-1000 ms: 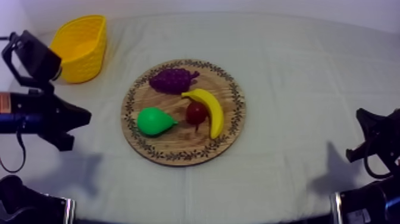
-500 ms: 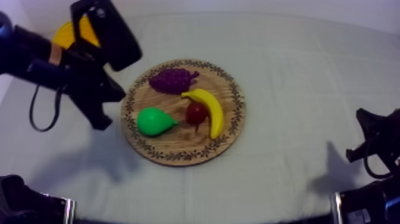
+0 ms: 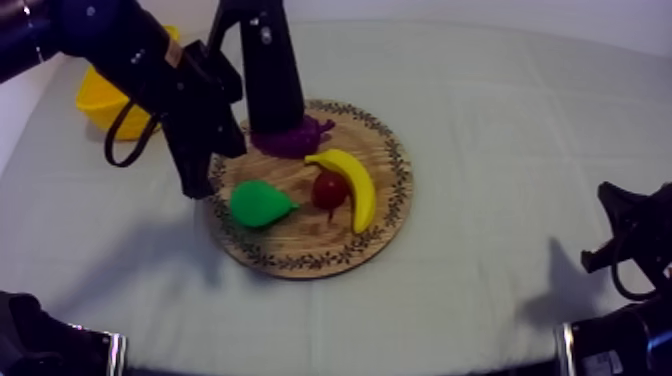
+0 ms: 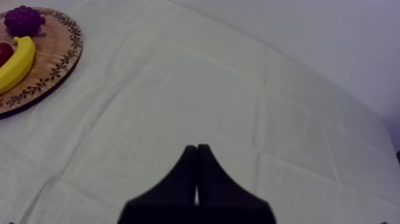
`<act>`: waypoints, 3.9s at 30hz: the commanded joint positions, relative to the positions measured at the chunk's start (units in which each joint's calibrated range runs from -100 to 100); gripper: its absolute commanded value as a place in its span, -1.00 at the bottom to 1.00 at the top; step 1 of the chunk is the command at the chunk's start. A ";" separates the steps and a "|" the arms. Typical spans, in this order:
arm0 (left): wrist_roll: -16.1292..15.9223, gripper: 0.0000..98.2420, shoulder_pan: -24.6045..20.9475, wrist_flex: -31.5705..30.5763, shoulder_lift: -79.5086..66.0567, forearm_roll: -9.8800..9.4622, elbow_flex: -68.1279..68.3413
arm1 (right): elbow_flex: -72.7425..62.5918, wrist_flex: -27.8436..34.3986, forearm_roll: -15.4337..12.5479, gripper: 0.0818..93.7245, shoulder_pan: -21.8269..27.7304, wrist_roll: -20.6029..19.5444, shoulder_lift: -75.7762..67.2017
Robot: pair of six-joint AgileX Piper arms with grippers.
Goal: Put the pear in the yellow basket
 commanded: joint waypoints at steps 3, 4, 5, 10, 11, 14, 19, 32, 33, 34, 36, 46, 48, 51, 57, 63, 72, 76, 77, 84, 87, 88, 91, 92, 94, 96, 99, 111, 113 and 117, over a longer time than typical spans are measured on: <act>-1.67 -1.00 0.04 3.26 0.72 -0.55 -1.82 | -0.02 0.02 0.00 -0.99 -0.01 -0.02 -0.03; -1.87 -1.00 0.05 3.93 0.90 -0.63 -2.34 | -0.02 0.02 0.00 -0.99 -0.01 -0.02 -0.03; -2.05 -1.00 0.05 4.41 1.03 -0.67 -2.77 | -0.02 0.02 0.00 -0.99 -0.01 -0.02 -0.03; -1.78 -0.91 0.38 4.65 1.44 -0.92 -3.13 | -0.02 0.02 0.00 -0.99 -0.01 -0.02 -0.03; -1.63 -0.83 0.46 4.56 1.54 -0.99 -2.89 | -0.02 0.02 0.00 -0.99 -0.01 -0.02 -0.03; -0.81 -0.44 0.70 4.13 1.89 -1.62 -1.38 | -0.02 0.02 0.00 -0.99 -0.01 -0.02 -0.03; 0.48 0.19 1.26 4.60 2.34 -3.39 0.90 | -0.02 0.02 0.00 -0.99 -0.01 -0.02 -0.03; 1.48 0.95 2.33 6.43 2.88 -5.04 2.23 | -0.02 0.02 0.00 -0.99 -0.01 -0.01 -0.03; 1.47 0.95 2.32 6.21 3.01 -4.99 2.37 | -0.02 0.02 0.00 -0.99 -0.01 -0.01 -0.03; 1.44 0.96 2.32 5.92 3.20 -4.92 2.57 | -0.02 0.02 0.00 -0.99 -0.01 -0.02 -0.03; 1.42 0.96 2.31 5.04 3.67 -4.84 3.23 | -0.02 0.02 0.00 -0.99 -0.01 -0.02 -0.03; 1.71 0.97 1.57 -2.80 9.12 -5.03 7.43 | -0.02 0.02 0.00 -0.99 -0.08 -0.02 -0.03; 1.65 0.97 1.05 -3.98 10.77 -5.04 7.54 | -0.02 0.02 0.00 -0.99 -0.08 -0.02 -0.03; 1.58 0.97 0.29 -5.41 13.33 -5.06 7.06 | -0.02 0.02 0.00 -0.99 -0.09 -0.02 -0.03; 1.34 0.96 -0.82 -6.52 18.19 -4.87 4.02 | -0.02 0.02 0.00 -0.99 -0.09 -0.02 -0.03; 0.89 0.96 -1.61 -6.69 23.08 -4.45 0.97 | -0.02 0.02 0.00 -0.99 -0.09 -0.02 -0.03; 0.95 0.94 -1.73 -7.39 28.53 -4.04 -1.03 | -0.02 0.02 0.00 -0.99 -0.09 -0.02 -0.03; 1.43 0.87 -1.36 -8.32 30.19 -4.05 -0.88 | -0.02 0.02 0.00 -0.99 -0.09 -0.02 -0.03; 1.61 0.85 -1.22 -8.65 30.50 -4.09 -0.78 | -0.02 0.02 0.00 -0.99 -0.09 -0.02 -0.03; 3.32 0.49 -0.64 -10.11 31.49 -4.22 -0.67 | -0.02 0.02 0.00 -0.99 -0.09 -0.02 -0.03; 4.19 0.29 -0.63 -10.83 31.72 -4.26 -0.28 | -0.02 0.02 0.00 -0.99 -0.09 -0.02 -0.03; 4.41 0.24 -0.66 -11.19 31.70 -4.27 0.01 | -0.02 0.02 0.00 -0.99 -0.09 -0.02 -0.03; 4.85 0.12 -0.75 -12.02 31.40 -4.27 1.02 | -0.02 0.02 0.00 -0.99 -0.09 -0.02 -0.03; 4.98 0.10 -0.79 -12.17 31.22 -4.29 1.35 | -0.02 0.02 0.00 -0.99 -0.09 -0.02 -0.03; 5.12 0.07 -0.83 -12.33 30.77 -4.31 1.90 | -0.02 0.02 0.00 -0.99 -0.09 -0.02 -0.03; 5.22 0.05 -0.86 -12.42 30.13 -4.33 2.40 | -0.02 0.02 0.00 -0.99 -0.09 -0.02 -0.03; 5.29 0.04 -0.87 -12.43 28.73 -4.41 3.16 | -0.02 0.02 0.00 -0.99 -0.09 -0.02 -0.03; 5.22 0.04 -0.88 -5.71 19.75 -4.26 0.73 | -0.02 0.02 0.00 -0.99 -0.09 -0.02 -0.03; 5.17 0.03 -0.88 -4.38 18.23 -4.27 -0.37 | -0.02 0.02 0.00 -0.99 -0.09 -0.02 -0.03; 5.13 0.03 -0.90 -1.38 15.31 -4.40 -3.00 | -0.02 0.02 0.00 -0.99 -0.09 -0.02 -0.03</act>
